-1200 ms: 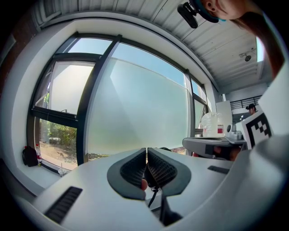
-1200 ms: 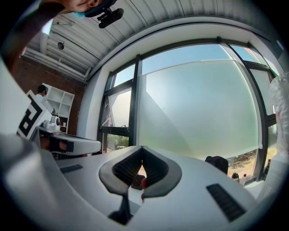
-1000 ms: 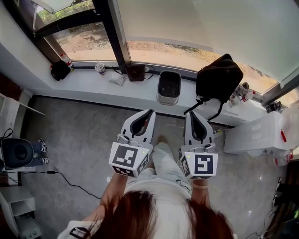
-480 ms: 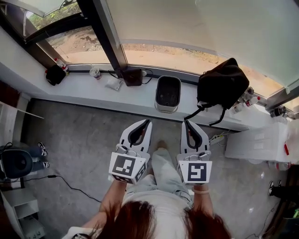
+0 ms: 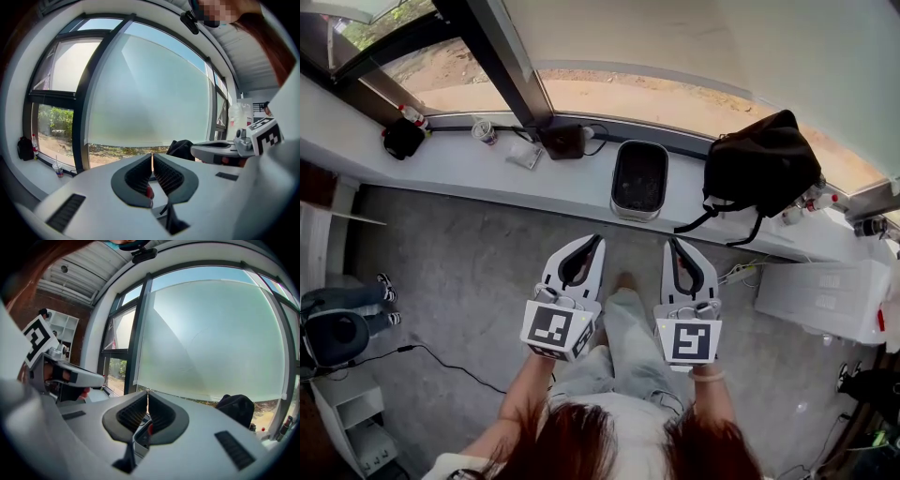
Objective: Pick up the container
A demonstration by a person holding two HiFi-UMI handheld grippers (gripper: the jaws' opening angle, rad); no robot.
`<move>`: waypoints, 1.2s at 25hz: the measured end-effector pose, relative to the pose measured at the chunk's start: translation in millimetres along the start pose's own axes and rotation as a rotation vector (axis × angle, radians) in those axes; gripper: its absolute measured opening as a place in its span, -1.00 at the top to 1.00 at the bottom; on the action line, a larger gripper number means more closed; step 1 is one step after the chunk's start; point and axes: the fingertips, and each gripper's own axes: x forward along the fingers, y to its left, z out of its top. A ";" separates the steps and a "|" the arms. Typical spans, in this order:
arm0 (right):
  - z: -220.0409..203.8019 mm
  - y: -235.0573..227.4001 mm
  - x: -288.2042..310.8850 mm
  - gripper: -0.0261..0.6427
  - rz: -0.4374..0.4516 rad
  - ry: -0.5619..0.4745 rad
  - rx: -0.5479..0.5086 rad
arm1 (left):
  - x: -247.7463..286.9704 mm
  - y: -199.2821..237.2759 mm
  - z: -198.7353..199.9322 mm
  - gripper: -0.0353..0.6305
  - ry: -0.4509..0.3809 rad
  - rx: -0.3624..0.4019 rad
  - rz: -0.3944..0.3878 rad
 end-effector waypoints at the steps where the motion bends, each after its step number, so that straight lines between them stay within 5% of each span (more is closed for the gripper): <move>1: -6.2 -2.6 4.4 0.84 0.002 0.007 0.001 | 5.9 1.0 -4.2 0.83 0.005 0.000 0.001; 30: -212.3 -15.0 101.3 0.84 0.093 0.250 -0.023 | 123.6 57.7 -177.2 0.83 0.154 -0.057 0.031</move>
